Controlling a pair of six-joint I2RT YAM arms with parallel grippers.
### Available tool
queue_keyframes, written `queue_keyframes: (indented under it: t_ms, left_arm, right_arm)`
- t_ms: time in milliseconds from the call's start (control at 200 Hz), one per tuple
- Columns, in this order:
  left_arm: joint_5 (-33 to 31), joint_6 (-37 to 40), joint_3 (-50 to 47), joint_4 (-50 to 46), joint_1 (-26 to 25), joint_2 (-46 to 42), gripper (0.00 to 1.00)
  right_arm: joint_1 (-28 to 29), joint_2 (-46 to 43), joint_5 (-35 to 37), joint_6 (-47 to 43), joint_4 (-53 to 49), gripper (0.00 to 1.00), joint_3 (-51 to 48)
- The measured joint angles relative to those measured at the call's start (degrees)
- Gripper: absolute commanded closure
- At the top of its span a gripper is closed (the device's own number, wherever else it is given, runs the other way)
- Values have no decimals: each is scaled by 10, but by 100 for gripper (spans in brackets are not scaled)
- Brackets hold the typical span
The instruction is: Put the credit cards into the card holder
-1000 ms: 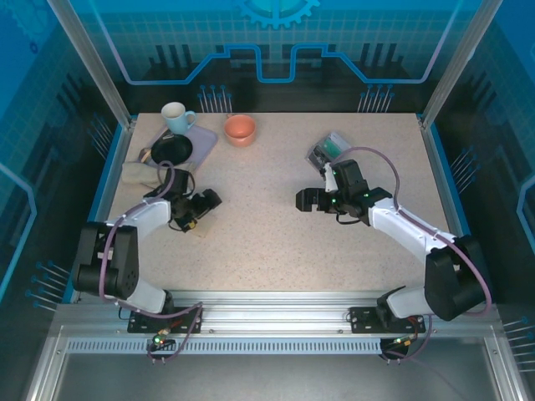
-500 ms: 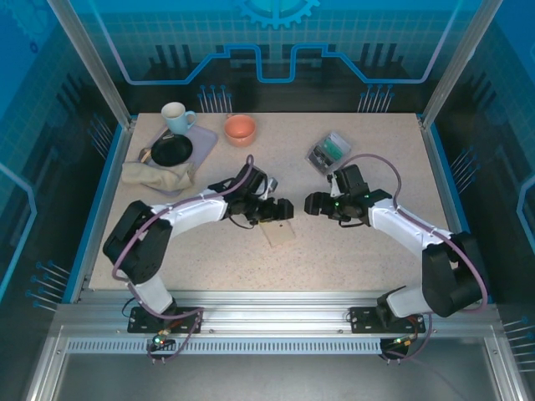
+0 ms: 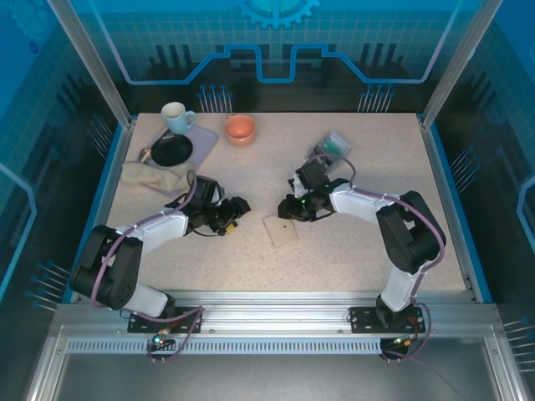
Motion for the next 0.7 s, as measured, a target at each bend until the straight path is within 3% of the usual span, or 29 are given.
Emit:
queue_keyframes:
  t_ms: [490, 695]
  left_arm:
    - [20, -45, 42, 68, -94, 122, 40]
    - [21, -70, 43, 101, -115, 143, 50]
  right_arm:
    - [-6, 5, 5, -6, -18, 78, -36]
    - [-8, 0, 5, -6, 0, 78, -51]
